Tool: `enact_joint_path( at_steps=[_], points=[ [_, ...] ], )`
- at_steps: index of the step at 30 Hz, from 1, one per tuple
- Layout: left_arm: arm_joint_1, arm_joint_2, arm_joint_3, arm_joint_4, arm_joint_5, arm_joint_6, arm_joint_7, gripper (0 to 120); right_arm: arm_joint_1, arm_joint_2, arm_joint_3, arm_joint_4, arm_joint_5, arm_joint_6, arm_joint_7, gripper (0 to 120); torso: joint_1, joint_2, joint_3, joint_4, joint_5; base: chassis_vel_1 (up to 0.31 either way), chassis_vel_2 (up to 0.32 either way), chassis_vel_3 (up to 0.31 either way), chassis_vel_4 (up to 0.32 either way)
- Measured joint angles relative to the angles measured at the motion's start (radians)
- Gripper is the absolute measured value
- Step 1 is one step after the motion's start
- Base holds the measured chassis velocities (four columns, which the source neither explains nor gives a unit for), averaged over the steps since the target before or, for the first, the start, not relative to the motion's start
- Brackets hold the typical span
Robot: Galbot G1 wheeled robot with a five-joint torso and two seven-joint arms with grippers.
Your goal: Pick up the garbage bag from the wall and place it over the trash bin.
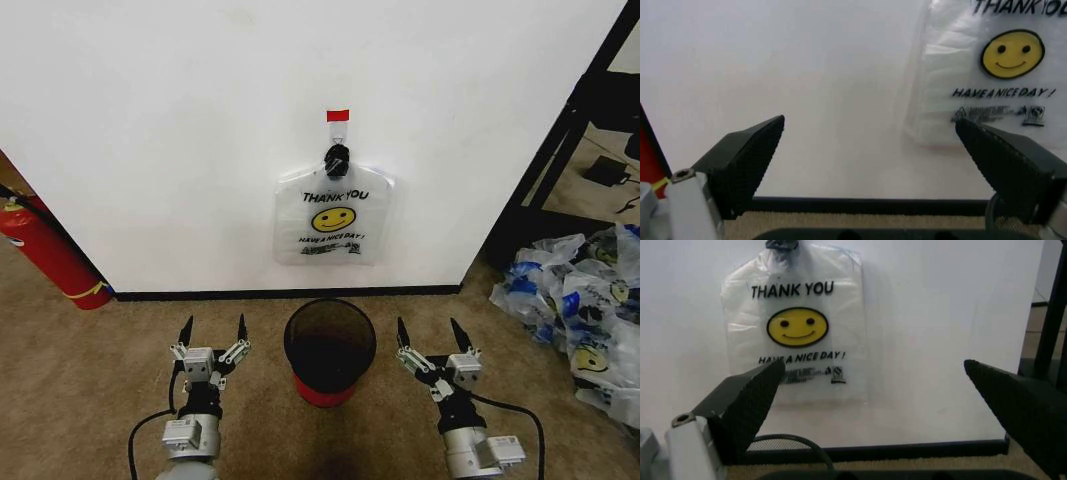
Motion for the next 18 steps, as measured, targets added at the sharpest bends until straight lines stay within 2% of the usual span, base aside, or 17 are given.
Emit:
enact_joint_path(
  at_steps=[14, 18],
  points=[
    [0.014, 0.002, 0.005, 0.013, 0.008, -0.002, -0.002, 100, -0.011, -0.003, 0.002, 0.013, -0.007, 0.01, -0.002, 100, 0.0, 0.0, 0.0, 0.0, 0.0, 0.0, 0.0, 0.0, 0.0],
    [0.032, -0.006, 0.007, 0.013, 0.031, -0.005, -0.002, 100, 0.043, -0.042, 0.001, -0.021, 0.041, 0.008, -0.007, 100, 0.0, 0.0, 0.0, -0.0001, 0.0, 0.0, 0.0, 0.0, 0.0]
  ],
)
